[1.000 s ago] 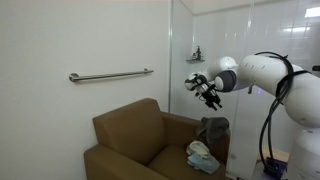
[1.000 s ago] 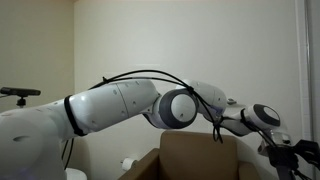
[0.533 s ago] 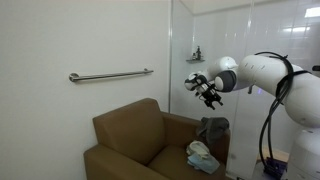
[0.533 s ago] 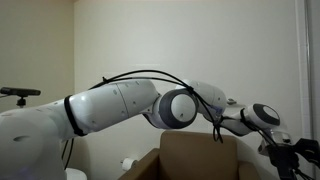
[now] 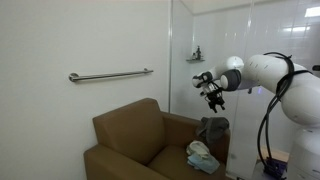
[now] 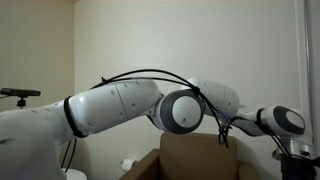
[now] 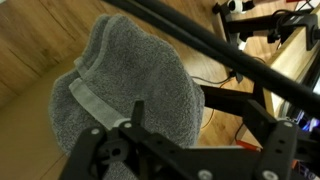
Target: Move the towels from the left armrest to the right armrest
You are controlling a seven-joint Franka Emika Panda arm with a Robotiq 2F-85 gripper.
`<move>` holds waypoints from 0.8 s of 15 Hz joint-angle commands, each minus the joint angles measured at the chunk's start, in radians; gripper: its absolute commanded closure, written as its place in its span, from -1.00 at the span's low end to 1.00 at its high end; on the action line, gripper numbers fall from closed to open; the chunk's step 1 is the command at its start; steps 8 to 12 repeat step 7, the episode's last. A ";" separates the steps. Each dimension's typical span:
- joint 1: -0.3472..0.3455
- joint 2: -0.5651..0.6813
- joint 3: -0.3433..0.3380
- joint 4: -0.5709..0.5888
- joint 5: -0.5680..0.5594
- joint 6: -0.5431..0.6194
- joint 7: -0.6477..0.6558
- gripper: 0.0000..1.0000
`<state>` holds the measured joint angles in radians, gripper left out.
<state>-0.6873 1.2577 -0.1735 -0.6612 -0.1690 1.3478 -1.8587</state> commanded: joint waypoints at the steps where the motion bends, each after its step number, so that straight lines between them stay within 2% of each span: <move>1: -0.074 -0.032 0.051 -0.096 0.117 0.062 0.071 -1.00; 2: -0.042 0.001 0.020 -0.027 0.064 0.017 0.024 -1.00; 5: -0.073 0.001 0.036 -0.052 0.095 0.038 0.032 -1.00; 12: -0.071 0.000 0.040 -0.052 0.096 0.038 0.035 -1.00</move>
